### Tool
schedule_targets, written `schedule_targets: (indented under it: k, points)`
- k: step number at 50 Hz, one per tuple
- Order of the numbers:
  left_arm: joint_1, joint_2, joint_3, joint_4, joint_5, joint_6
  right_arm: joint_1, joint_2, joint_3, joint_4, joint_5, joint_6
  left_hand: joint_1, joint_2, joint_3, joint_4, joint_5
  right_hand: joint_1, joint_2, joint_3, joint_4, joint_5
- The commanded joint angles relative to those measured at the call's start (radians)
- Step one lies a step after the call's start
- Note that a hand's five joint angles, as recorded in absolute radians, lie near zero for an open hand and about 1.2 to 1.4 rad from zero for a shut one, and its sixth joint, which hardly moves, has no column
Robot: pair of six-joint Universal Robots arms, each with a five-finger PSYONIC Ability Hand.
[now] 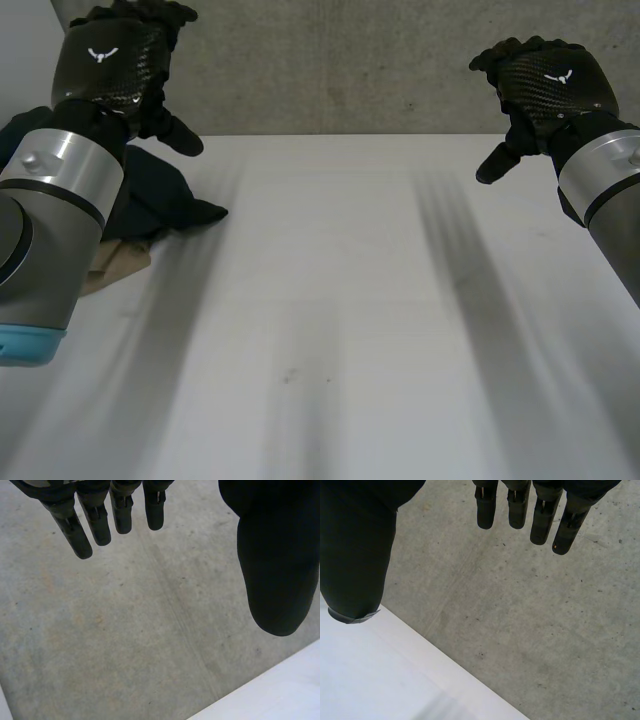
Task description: Fold the laundry.
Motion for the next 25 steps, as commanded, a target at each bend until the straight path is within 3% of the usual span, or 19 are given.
schedule_targets:
  k: [1,7,11,18,22,23,25]
  points:
    - [0.152,-0.101,0.002,0.002,0.129,0.281,-0.001,-0.002,0.000,0.000,-0.001,-0.001,-0.034,-0.031,-0.037,-0.029,-0.045,-0.024,-0.048,-0.041,-0.061,-0.065]
    - [0.304,-0.287,0.069,0.021,0.145,0.532,0.003,0.000,0.004,0.000,-0.001,-0.001,-0.034,-0.031,-0.037,-0.029,-0.045,-0.024,-0.048,-0.041,-0.061,-0.065]
    - [0.362,-0.421,0.140,0.025,0.145,0.611,0.005,0.000,0.011,0.002,-0.001,-0.004,-0.034,-0.031,-0.037,-0.029,-0.045,-0.024,-0.048,-0.041,-0.061,-0.065]
    - [0.436,-0.556,0.224,0.026,0.143,0.648,0.006,0.005,0.015,0.002,-0.001,-0.006,0.007,0.010,0.004,0.012,-0.004,-0.024,-0.048,-0.041,-0.061,-0.065]
    - [0.442,-0.598,0.260,0.035,0.143,0.649,0.006,0.014,0.015,0.002,-0.001,-0.008,0.461,0.464,0.458,0.465,0.450,-0.024,-0.048,-0.041,-0.061,-0.065]
    - [0.441,-0.604,0.267,0.043,0.142,0.651,0.006,0.015,0.015,0.002,-0.001,-0.008,0.726,0.730,0.723,0.731,0.716,-0.024,-0.048,-0.041,-0.061,-0.065]
    - [0.435,-0.604,0.272,0.049,0.142,0.649,0.006,0.015,0.015,0.002,-0.001,-0.009,1.050,1.054,1.047,1.055,1.040,-0.024,-0.048,-0.041,-0.061,-0.065]
